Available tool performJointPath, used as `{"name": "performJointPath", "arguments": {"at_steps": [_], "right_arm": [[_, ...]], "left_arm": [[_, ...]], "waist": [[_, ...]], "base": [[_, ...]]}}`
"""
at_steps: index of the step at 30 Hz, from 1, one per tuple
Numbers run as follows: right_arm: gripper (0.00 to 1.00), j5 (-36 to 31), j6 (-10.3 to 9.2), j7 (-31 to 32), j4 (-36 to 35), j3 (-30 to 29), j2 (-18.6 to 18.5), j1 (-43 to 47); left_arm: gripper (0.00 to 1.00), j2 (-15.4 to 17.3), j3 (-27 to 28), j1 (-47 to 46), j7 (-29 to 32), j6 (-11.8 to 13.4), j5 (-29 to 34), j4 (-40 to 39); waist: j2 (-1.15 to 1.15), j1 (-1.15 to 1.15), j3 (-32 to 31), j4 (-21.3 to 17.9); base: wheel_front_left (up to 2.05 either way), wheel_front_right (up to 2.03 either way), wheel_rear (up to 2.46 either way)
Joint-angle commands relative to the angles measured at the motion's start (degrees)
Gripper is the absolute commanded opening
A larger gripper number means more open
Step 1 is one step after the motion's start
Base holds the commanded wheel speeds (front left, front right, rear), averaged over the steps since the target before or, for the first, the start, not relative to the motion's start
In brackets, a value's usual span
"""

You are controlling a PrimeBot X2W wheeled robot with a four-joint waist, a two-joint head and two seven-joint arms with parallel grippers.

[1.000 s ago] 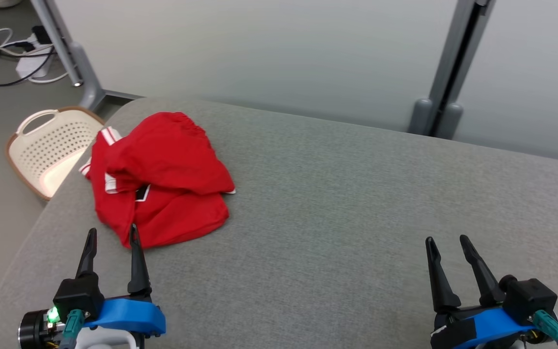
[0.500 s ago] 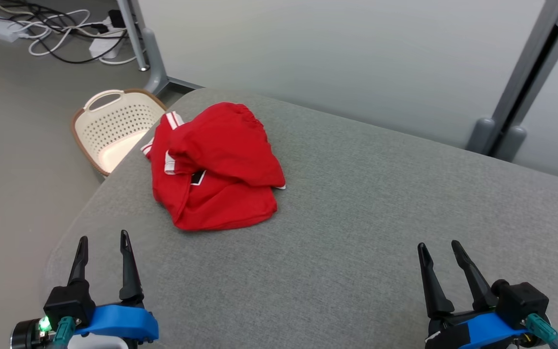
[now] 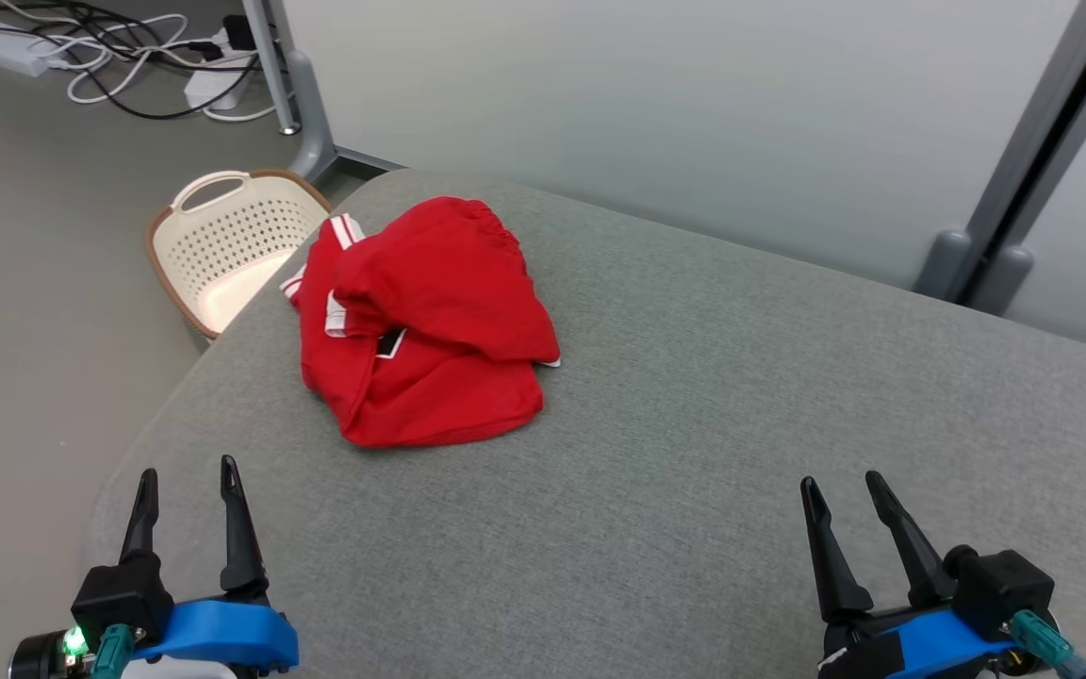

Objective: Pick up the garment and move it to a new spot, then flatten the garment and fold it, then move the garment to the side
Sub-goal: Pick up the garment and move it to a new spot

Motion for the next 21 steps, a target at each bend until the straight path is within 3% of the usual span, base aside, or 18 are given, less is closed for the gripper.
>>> {"name": "performJointPath", "arguments": {"at_steps": [1,10,21], "right_arm": [[1.00,-0.3,0.03,-0.2,0.0,0.0,-0.3,-0.7],[1.00,-3.5,0.03,-0.2,-2.3,0.4,-0.3,-3.4],[1.00,-8.3,0.03,1.9,-8.2,-0.5,-0.2,-7.5]], "left_arm": [[1.00,0.3,0.1,-0.4,-0.2,-0.1,0.0,-0.3],[1.00,3.6,1.9,-9.8,-0.2,-2.4,-0.9,0.7],[1.00,11.6,7.0,-27.9,0.0,-4.6,-3.2,6.4]], "waist": [[0.00,0.00,0.4,-1.0],[0.00,0.00,5.6,-7.9],[0.00,0.00,16.5,-17.9]], "base": [[0.00,0.00,0.00],[0.00,0.00,0.00],[0.00,0.00,0.00]]}}
